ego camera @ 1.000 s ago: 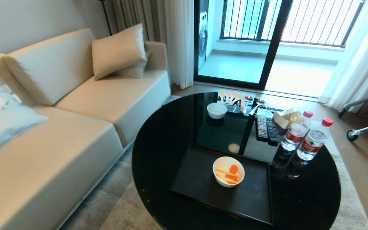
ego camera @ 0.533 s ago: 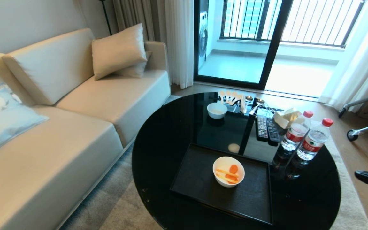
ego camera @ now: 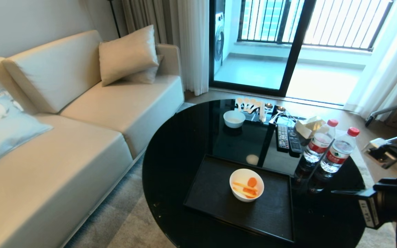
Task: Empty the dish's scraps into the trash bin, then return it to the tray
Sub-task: Pick up the bowl with leftover food
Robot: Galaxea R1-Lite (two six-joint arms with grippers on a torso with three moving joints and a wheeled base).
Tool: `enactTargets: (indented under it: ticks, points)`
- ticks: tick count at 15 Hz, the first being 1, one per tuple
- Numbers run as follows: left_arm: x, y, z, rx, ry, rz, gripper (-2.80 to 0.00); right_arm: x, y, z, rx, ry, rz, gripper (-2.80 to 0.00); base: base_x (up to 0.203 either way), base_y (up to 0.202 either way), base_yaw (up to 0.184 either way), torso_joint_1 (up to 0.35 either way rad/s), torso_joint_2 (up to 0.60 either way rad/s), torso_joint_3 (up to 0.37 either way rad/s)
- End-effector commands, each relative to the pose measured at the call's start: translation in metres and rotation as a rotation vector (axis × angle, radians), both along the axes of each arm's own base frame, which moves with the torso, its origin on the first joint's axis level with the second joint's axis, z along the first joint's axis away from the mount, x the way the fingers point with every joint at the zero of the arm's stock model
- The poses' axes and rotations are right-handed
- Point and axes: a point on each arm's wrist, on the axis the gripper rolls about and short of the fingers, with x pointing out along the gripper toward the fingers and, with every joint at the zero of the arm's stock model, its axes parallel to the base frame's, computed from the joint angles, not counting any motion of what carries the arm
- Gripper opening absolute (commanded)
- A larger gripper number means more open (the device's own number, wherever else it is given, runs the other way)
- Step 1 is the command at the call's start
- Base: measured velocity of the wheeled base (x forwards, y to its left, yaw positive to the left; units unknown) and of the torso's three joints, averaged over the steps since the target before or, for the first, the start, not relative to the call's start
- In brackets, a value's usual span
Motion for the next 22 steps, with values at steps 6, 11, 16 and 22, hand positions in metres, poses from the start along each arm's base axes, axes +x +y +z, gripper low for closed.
enactTargets:
  ticks: [6, 11, 16, 22]
  points:
    - [0.000, 0.000, 0.000, 0.000, -0.001, 0.001, -2.80, 0.060, 0.076, -0.009, 0.032, 0.145, -0.115, -2.80, 0.000, 0.000, 0.000, 0.000, 0.00, 0.000]
    - [0.000, 0.000, 0.000, 0.000, -0.001, 0.001, -2.80, 0.088, 0.114, -0.025, -0.005, 0.229, -0.243, -2.80, 0.000, 0.000, 0.000, 0.000, 0.00, 0.000]
    - [0.000, 0.000, 0.000, -0.002, -0.001, 0.001, -2.80, 0.118, 0.133, -0.041, -0.040, 0.298, -0.311, -2.80, 0.000, 0.000, 0.000, 0.000, 0.00, 0.000]
    - [0.000, 0.000, 0.000, -0.002, -0.001, 0.001, -2.80, 0.154, 0.129, -0.052, -0.024, 0.317, -0.407, 0.00, 0.000, 0.000, 0.000, 0.000, 0.00, 0.000]
